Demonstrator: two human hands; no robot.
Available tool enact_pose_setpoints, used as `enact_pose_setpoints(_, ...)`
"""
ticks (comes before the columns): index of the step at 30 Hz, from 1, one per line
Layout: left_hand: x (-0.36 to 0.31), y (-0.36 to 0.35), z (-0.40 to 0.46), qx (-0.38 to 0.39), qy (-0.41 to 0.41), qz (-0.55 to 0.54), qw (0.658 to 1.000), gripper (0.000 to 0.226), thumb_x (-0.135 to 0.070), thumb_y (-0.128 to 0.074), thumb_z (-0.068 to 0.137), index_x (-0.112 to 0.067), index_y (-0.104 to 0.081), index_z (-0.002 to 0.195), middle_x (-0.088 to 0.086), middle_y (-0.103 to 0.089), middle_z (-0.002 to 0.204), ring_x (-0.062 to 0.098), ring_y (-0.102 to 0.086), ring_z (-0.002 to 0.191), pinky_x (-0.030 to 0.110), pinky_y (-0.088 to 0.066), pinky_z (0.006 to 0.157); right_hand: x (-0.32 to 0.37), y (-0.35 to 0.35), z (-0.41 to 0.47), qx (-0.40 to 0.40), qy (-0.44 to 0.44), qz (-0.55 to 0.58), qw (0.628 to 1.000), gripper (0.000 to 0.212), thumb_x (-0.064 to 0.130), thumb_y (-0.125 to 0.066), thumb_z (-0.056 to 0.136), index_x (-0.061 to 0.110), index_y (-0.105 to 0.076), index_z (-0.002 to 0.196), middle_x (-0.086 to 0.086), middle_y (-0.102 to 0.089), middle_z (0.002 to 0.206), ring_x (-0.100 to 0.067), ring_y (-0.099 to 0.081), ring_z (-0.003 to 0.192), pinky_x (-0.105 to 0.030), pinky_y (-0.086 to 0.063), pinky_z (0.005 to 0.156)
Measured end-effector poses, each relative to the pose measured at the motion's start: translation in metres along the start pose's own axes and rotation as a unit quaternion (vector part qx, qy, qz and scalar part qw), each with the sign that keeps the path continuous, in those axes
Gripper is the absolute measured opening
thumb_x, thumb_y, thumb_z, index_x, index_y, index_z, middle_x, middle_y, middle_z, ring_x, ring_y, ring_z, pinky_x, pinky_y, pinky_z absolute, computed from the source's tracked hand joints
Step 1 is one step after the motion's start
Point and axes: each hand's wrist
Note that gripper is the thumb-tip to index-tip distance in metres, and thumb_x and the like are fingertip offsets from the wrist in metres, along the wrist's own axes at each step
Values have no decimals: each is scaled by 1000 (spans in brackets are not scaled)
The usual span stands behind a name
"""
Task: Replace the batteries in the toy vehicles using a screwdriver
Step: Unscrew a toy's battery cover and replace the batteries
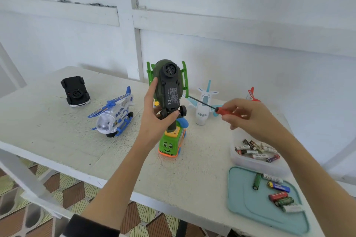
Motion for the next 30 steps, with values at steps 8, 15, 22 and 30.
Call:
enact_pose_setpoints(8,3,-7,5,15,4,4,1000,94,15,-62,82,-37,-24,150,-7,-39,148,23,-67,103,24,-56,76,21,-9,7,-52,59,-40,996,13,1,-68,78,14,-69,80,15,-61,71,6,-53,64,-5,-37,58)
enact_pose_setpoints(15,6,-11,10,7,-9,7,1000,94,13,-64,82,-39,-25,149,-3,-37,151,25,-66,107,30,-56,84,19,-12,15,-48,67,-49,995,12,1,-68,77,13,-70,81,8,-65,74,-3,-57,71,-7,-41,61)
enact_pose_setpoints(22,11,-12,13,3,-6,5,1000,93,11,-65,82,-41,-27,148,-6,-35,151,24,-65,109,31,-56,85,16,-12,20,-53,90,-76,992,15,-1,-68,75,14,-69,78,8,-65,72,-9,-56,72,-9,-41,60)
enact_pose_setpoints(30,16,-15,17,0,-21,17,1000,94,5,-68,79,-44,-27,148,-2,-33,152,28,-63,112,26,-56,81,14,-11,22,-64,83,-86,991,13,2,-68,76,15,-70,76,6,-64,68,-3,-55,66,-9,-40,56)
Point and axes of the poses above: each hand's wrist, its own z-axis towards the middle knuckle, its own y-axis out of the back of the hand, x = y × z
